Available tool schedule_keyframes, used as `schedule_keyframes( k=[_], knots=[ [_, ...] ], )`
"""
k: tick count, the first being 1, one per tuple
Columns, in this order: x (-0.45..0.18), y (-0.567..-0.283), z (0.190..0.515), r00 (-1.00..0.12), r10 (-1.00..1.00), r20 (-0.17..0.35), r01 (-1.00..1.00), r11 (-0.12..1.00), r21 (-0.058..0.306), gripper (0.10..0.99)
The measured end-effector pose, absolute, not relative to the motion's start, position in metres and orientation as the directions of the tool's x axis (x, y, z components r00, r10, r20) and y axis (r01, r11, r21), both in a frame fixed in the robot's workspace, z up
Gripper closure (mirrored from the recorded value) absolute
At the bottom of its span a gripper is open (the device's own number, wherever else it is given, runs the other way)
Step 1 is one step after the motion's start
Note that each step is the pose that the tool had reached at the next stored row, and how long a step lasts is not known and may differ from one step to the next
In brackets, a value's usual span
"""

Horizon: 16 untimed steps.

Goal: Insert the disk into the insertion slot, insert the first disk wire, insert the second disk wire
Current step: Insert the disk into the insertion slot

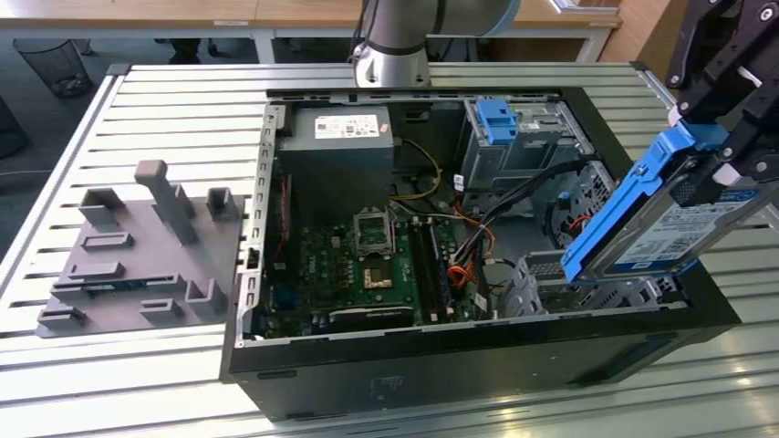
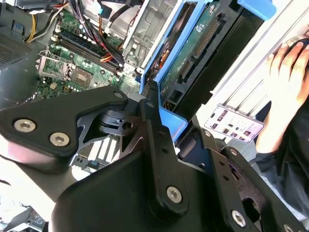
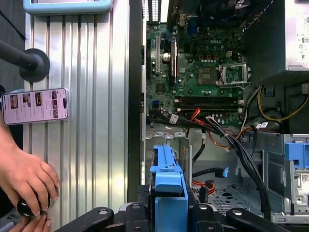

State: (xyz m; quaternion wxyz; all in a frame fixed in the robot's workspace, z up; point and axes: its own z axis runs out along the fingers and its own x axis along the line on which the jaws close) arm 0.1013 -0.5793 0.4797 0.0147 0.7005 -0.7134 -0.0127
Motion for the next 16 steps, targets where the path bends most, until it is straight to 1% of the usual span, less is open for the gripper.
schedule_keyframes(
  k=[5,10,16],
  knots=[
    [0.1007,-0.5783,0.4787,-0.018,-1.0,0.004,-0.999,0.018,0.039,0.722],
    [0.1006,-0.5704,0.477,-0.018,-1.0,0.004,-0.999,0.018,0.039,0.722],
    [0.0995,-0.5702,0.4752,-0.017,-1.0,0.005,-0.999,0.017,0.039,0.722]
  ],
)
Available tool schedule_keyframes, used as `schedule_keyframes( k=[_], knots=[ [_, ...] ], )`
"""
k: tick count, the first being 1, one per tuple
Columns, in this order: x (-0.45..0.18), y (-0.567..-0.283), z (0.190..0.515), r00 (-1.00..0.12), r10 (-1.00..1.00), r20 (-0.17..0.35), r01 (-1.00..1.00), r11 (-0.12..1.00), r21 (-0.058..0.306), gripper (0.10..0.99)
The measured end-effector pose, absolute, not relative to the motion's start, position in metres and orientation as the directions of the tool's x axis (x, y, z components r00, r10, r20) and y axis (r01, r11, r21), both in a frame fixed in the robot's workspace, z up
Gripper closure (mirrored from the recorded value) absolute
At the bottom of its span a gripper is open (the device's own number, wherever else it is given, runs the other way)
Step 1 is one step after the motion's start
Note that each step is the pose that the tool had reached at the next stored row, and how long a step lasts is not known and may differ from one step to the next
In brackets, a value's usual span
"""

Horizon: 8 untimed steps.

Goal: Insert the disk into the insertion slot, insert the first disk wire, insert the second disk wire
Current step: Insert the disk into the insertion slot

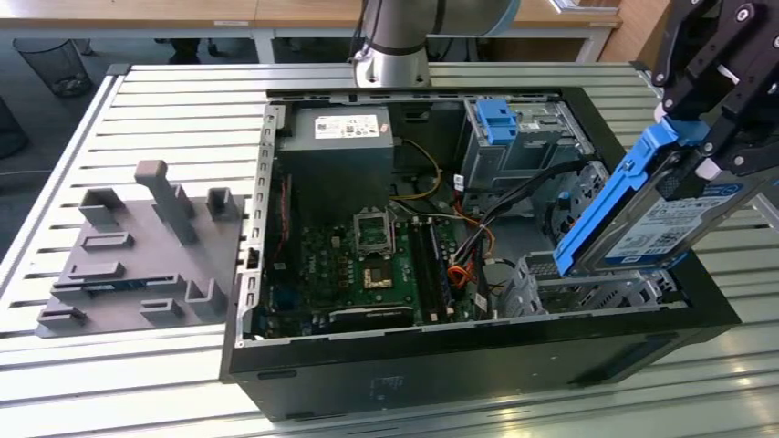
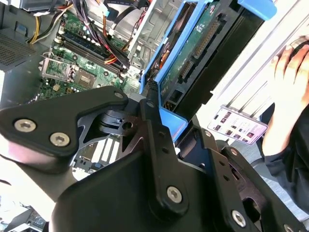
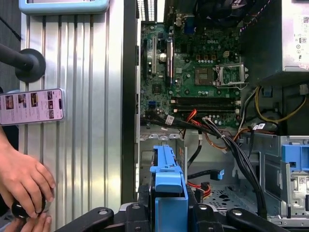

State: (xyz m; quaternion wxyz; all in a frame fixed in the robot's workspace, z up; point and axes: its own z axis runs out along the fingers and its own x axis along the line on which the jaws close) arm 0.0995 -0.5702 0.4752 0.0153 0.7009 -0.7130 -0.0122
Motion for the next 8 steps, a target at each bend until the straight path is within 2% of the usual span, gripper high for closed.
schedule_keyframes(
  k=[8],
  knots=[
    [0.0992,-0.5701,0.4733,-0.017,-1.0,0.005,-0.999,0.017,0.039,0.722]
  ],
)
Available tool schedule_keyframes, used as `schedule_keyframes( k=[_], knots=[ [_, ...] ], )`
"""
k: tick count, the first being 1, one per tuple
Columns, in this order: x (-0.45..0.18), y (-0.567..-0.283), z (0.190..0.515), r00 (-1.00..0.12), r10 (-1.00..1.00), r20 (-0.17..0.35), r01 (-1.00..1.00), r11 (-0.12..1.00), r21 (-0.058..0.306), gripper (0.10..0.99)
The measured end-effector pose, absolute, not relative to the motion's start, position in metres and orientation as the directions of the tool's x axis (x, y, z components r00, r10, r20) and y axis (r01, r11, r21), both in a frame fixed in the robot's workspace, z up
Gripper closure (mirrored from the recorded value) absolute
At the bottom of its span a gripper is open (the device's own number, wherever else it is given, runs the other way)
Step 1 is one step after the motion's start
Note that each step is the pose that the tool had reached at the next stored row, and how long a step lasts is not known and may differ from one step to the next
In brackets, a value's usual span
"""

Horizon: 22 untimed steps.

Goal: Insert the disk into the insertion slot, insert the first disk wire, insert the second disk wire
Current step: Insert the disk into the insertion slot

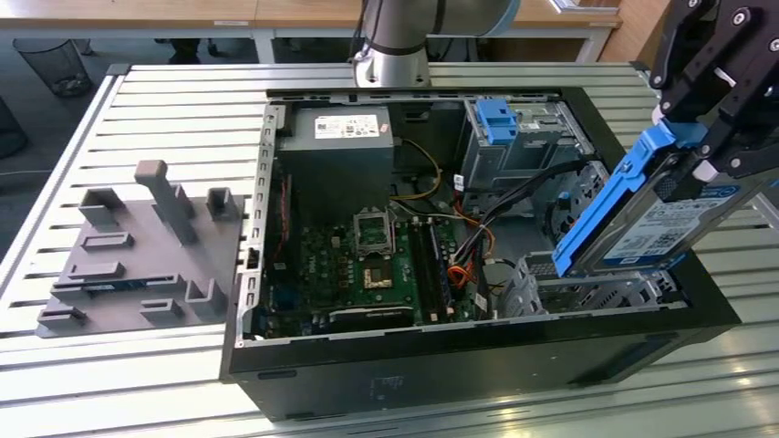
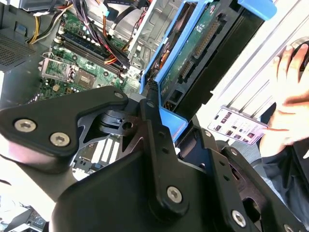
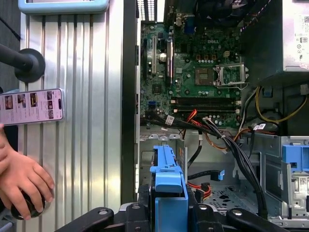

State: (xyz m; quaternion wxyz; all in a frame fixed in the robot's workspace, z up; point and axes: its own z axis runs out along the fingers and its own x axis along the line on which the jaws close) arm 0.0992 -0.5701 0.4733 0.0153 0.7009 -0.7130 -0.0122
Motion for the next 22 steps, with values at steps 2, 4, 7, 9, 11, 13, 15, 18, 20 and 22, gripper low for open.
schedule_keyframes(
  k=[2,4,7,9,11,13,15,18,20,22],
  knots=[
    [0.0992,-0.5701,0.4729,-0.017,-1.0,0.005,-0.999,0.017,0.039,0.722],
    [0.0992,-0.5701,0.4725,-0.017,-1.0,0.005,-0.999,0.017,0.039,0.722],
    [0.0992,-0.5701,0.4719,-0.017,-1.0,0.005,-0.999,0.017,0.039,0.722],
    [0.0992,-0.5701,0.4716,-0.017,-1.0,0.005,-0.999,0.017,0.039,0.722],
    [0.0991,-0.5701,0.4707,-0.017,-1.0,0.005,-0.999,0.017,0.039,0.722],
    [0.0991,-0.5701,0.4703,-0.017,-1.0,0.005,-0.999,0.017,0.039,0.722],
    [0.0991,-0.5701,0.4699,-0.017,-1.0,0.005,-0.999,0.017,0.039,0.722],
    [0.0991,-0.5701,0.4693,-0.017,-1.0,0.005,-0.999,0.017,0.039,0.722],
    [0.0991,-0.5701,0.469,-0.017,-1.0,0.005,-0.999,0.017,0.039,0.722],
    [0.0991,-0.5701,0.4686,-0.017,-1.0,0.005,-0.999,0.017,0.039,0.722]
  ],
)
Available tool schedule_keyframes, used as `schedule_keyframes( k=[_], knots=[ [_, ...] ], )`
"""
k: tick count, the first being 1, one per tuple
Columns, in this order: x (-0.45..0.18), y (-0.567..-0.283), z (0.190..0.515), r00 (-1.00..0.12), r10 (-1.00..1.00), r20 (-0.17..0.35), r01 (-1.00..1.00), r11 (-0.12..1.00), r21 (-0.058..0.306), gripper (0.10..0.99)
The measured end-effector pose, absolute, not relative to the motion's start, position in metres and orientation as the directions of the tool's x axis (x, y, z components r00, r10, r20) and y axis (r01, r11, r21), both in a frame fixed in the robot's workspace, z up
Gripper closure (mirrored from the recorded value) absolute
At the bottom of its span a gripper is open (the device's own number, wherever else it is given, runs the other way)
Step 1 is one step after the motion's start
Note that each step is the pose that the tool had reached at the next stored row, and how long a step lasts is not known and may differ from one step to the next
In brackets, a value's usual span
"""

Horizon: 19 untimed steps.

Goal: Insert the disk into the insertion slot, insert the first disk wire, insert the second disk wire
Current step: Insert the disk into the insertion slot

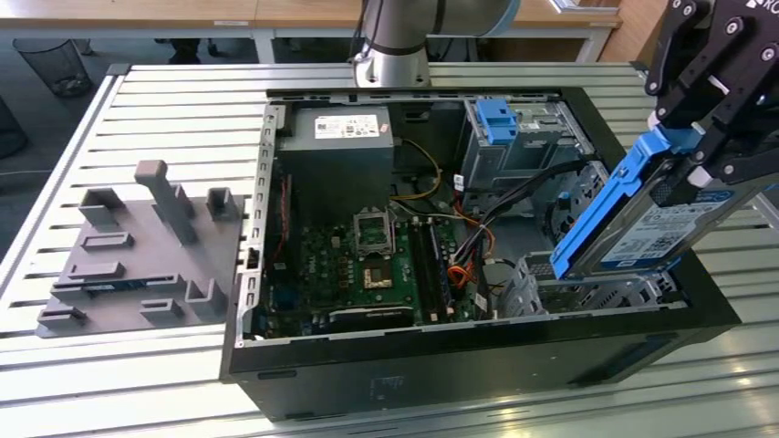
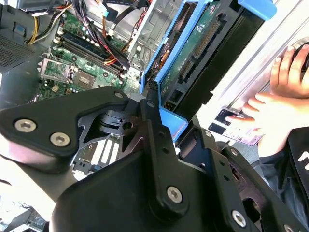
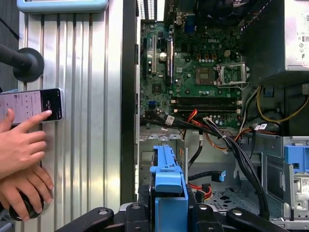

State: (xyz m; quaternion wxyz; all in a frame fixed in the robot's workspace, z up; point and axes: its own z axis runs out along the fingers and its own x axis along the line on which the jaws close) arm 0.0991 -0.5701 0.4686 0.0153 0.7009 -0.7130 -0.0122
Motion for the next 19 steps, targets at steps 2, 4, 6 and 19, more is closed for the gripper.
schedule_keyframes(
  k=[2,4,6,19],
  knots=[
    [0.099,-0.5701,0.4637,-0.017,-1.0,0.005,-0.999,0.017,0.039,0.722],
    [0.099,-0.5701,0.4635,-0.017,-1.0,0.005,-0.999,0.017,0.039,0.722],
    [0.0989,-0.57,0.463,-0.017,-1.0,0.004,-0.999,0.017,0.039,0.722],
    [0.0985,-0.5634,0.4575,-0.017,-1.0,0.005,-0.999,0.017,0.039,0.722]
  ],
)
